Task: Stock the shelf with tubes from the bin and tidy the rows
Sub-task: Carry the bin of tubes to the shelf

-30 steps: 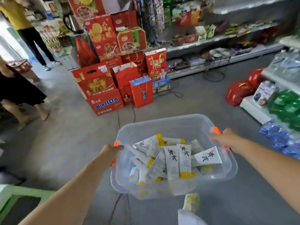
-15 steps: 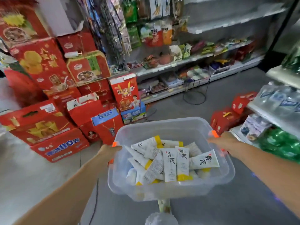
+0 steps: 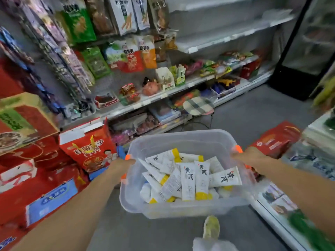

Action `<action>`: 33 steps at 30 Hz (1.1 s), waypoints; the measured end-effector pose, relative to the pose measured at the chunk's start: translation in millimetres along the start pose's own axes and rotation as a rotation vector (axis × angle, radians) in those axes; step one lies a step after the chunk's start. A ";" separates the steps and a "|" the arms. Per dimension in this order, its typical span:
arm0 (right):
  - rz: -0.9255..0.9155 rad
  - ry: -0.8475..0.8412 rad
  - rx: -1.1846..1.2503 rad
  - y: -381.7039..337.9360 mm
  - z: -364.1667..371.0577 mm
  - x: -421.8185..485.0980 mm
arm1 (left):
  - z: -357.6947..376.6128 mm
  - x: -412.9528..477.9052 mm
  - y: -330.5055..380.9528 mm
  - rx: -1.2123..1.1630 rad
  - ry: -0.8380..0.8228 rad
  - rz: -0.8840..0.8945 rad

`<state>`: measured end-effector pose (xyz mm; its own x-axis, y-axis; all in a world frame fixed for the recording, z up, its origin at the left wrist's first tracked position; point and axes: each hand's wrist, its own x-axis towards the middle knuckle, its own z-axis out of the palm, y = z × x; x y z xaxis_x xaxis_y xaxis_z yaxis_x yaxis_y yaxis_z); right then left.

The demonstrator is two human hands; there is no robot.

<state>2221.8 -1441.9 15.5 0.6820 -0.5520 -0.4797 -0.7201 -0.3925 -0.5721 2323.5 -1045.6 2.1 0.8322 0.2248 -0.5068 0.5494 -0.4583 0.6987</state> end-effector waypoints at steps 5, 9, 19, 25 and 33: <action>-0.062 0.054 -0.071 -78.9 -57.8 160.9 | 86.4 86.3 98.8 -0.126 -0.029 -0.049; -0.050 0.043 -0.082 -133.1 -94.0 269.4 | 146.3 179.0 153.8 -0.190 -0.030 -0.090; 0.037 -0.001 -0.099 -244.4 -109.8 587.2 | 274.8 405.6 351.5 -0.118 -0.034 -0.154; 0.050 -0.072 -0.137 -321.5 -106.3 741.3 | 336.1 519.2 423.9 -0.051 -0.025 -0.262; 0.023 -0.156 -0.240 -388.3 -88.8 903.3 | 399.4 625.5 490.7 -0.172 0.044 -0.366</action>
<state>3106.2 -1853.5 -136.5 0.6628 -0.4507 -0.5980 -0.7329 -0.5543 -0.3946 3083.6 -1473.3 -173.7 0.5798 0.3845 -0.7184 0.8113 -0.1912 0.5524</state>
